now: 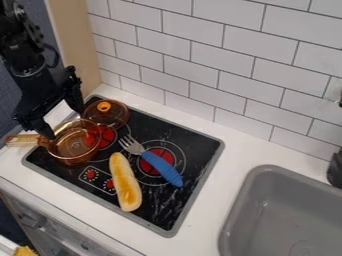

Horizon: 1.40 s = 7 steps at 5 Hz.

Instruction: Put the orange lid on the orange pot

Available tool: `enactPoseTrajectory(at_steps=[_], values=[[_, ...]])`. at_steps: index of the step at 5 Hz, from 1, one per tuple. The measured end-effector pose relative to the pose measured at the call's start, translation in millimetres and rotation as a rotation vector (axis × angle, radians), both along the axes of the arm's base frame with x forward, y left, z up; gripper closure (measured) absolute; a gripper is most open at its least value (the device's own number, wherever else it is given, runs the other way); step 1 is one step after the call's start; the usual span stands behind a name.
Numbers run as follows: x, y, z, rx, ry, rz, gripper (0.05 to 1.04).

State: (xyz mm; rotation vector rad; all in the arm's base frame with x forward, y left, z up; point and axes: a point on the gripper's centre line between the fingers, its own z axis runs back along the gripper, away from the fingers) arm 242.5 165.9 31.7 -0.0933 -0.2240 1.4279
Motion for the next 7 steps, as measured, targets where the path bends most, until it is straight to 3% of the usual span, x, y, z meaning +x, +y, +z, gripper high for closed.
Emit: enactPoseTrajectory(at_steps=[1,2,4,5,7], values=[[-3,-2,-9.3,-0.020,0.027,-0.002,0.083],[6,7,-10.9,-0.005,0.038,-0.037,0.083],[40,23,-13.4,0.073,0.066,-0.176,0.083],[59,22,-27.1,0.102,0.130,-0.301,0.083],[92,20,-46.5,0.127,0.161,-0.445,0.083]])
